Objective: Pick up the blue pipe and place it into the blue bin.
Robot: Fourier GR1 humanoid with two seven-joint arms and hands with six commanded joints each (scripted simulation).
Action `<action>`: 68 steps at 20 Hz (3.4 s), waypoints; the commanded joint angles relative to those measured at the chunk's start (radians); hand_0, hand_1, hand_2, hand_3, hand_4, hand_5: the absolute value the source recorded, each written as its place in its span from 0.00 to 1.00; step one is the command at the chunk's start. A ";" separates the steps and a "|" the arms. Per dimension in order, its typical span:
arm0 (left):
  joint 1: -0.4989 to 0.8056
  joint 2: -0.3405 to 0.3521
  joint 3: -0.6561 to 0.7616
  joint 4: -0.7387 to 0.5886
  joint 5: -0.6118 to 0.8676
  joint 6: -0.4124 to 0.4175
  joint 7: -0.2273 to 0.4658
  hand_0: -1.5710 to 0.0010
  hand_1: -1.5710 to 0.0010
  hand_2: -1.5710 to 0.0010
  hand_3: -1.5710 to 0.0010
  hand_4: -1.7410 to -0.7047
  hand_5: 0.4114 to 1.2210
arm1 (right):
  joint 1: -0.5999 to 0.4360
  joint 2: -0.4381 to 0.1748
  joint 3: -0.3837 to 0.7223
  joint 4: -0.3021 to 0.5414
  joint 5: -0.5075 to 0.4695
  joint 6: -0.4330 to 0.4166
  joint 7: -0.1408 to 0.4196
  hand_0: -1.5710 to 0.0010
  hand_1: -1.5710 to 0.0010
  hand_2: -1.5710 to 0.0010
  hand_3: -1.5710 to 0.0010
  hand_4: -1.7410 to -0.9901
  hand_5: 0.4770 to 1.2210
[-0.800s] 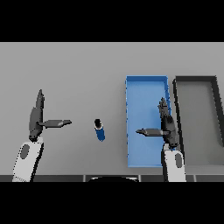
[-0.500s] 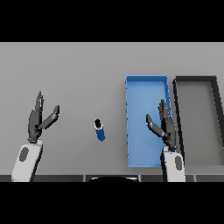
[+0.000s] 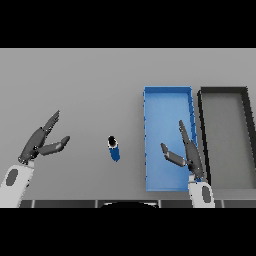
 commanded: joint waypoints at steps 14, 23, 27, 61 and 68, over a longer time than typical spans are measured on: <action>0.046 -0.125 -0.255 -0.121 -0.165 -0.079 0.008 1.00 1.00 1.00 1.00 0.54 0.07 | 0.028 -0.003 0.022 -0.049 0.003 0.018 -0.018 1.00 1.00 1.00 1.00 0.69 0.19; -0.083 -0.320 -0.320 0.063 -0.212 -0.072 0.071 1.00 1.00 1.00 1.00 0.55 0.07 | 0.045 -0.005 0.013 -0.057 0.008 0.007 -0.011 1.00 1.00 1.00 1.00 0.71 0.18; -0.138 -0.372 -0.331 0.137 -0.230 -0.082 0.040 1.00 1.00 1.00 1.00 0.57 0.08 | 0.046 0.000 0.012 -0.051 0.006 0.006 -0.010 1.00 1.00 1.00 1.00 0.72 0.17; -0.184 -0.508 -0.383 -0.062 -0.193 -0.006 0.075 0.00 0.00 0.00 0.05 0.00 1.00 | 0.038 -0.016 -0.015 -0.042 -0.001 -0.003 -0.026 1.00 1.00 1.00 1.00 0.80 0.17; -0.183 -0.516 -0.388 -0.057 -0.207 -0.008 0.089 0.00 0.00 0.00 0.05 0.00 1.00 | 0.038 -0.041 -0.039 -0.110 -0.175 0.116 -0.080 1.00 1.00 1.00 1.00 0.73 0.18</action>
